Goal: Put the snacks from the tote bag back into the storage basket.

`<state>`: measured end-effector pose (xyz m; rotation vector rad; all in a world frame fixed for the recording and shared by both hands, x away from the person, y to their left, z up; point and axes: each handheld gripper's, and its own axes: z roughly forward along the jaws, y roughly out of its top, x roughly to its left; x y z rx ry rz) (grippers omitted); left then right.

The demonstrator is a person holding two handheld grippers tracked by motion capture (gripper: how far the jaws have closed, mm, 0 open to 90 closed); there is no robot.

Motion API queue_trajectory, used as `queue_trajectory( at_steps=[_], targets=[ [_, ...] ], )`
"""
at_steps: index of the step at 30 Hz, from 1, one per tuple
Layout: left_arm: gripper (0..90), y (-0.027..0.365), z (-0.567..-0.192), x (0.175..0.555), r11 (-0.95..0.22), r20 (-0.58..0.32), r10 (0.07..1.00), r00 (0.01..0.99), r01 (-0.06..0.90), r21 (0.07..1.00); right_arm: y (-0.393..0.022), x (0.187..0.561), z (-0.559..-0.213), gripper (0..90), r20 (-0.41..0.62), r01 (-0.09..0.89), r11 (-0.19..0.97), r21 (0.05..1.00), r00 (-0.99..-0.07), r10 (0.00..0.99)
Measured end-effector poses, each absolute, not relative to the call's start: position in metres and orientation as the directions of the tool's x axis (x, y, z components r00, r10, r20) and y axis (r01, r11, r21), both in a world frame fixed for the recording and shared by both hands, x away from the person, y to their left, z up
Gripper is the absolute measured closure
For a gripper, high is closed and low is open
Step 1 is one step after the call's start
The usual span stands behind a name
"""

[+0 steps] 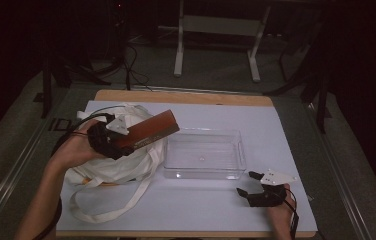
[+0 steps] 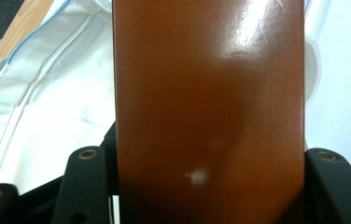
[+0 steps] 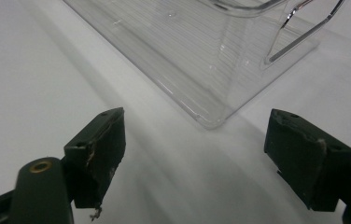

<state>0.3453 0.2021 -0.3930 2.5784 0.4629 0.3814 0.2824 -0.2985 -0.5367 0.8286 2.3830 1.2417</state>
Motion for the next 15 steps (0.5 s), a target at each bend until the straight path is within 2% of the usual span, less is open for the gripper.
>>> queue_trajectory(
  at_steps=[15],
  targets=[
    [43.4, 0.185, -0.391, 0.347, -0.849, 0.189, 0.335, 0.923, 0.209, 0.485, -0.299, 0.283, -0.537, 20.4, -0.02, 0.343, 0.451, 0.824, -0.778, 0.628]
  ],
)
